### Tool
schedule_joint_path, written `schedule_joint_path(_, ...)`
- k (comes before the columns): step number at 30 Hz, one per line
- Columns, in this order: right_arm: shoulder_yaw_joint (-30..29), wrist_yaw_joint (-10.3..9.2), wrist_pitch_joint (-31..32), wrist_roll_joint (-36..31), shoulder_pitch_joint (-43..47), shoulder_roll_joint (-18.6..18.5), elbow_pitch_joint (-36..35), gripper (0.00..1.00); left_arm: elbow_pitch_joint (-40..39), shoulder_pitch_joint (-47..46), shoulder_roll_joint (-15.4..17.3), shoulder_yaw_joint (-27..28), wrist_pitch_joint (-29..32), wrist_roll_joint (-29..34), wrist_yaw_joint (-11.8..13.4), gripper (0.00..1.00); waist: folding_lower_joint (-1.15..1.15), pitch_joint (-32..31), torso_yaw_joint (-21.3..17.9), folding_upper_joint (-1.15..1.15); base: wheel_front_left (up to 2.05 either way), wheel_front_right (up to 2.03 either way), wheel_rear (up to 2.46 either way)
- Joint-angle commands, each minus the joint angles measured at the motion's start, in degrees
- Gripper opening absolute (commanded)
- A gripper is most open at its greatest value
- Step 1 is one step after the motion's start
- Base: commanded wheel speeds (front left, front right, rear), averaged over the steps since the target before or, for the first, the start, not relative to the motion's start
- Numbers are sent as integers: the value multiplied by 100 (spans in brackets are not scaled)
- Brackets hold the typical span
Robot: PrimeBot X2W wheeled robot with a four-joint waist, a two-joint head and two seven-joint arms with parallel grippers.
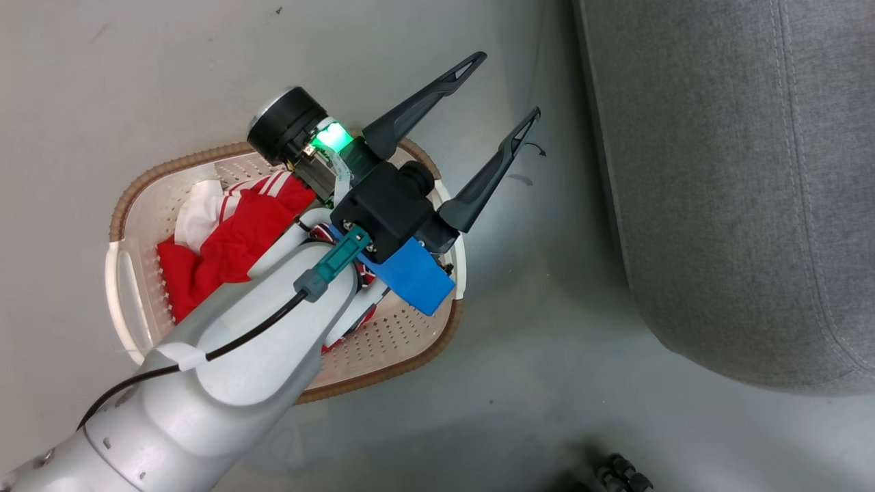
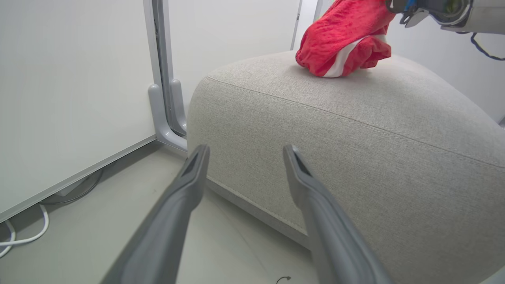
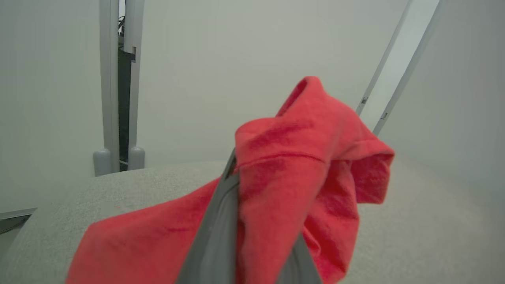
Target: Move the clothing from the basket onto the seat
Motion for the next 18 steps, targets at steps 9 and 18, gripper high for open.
schedule_joint_path(9,-80,2,-20,-161,278,120,835,0,-11,-61,36,67,-33,-31,55,100,-1,-53,61,0,0,0,0)
schedule_joint_path(18,-87,1,-21,-211,997,493,232,100,-6,240,-67,215,-35,-82,99,100,-1,-590,47,0,0,0,0)
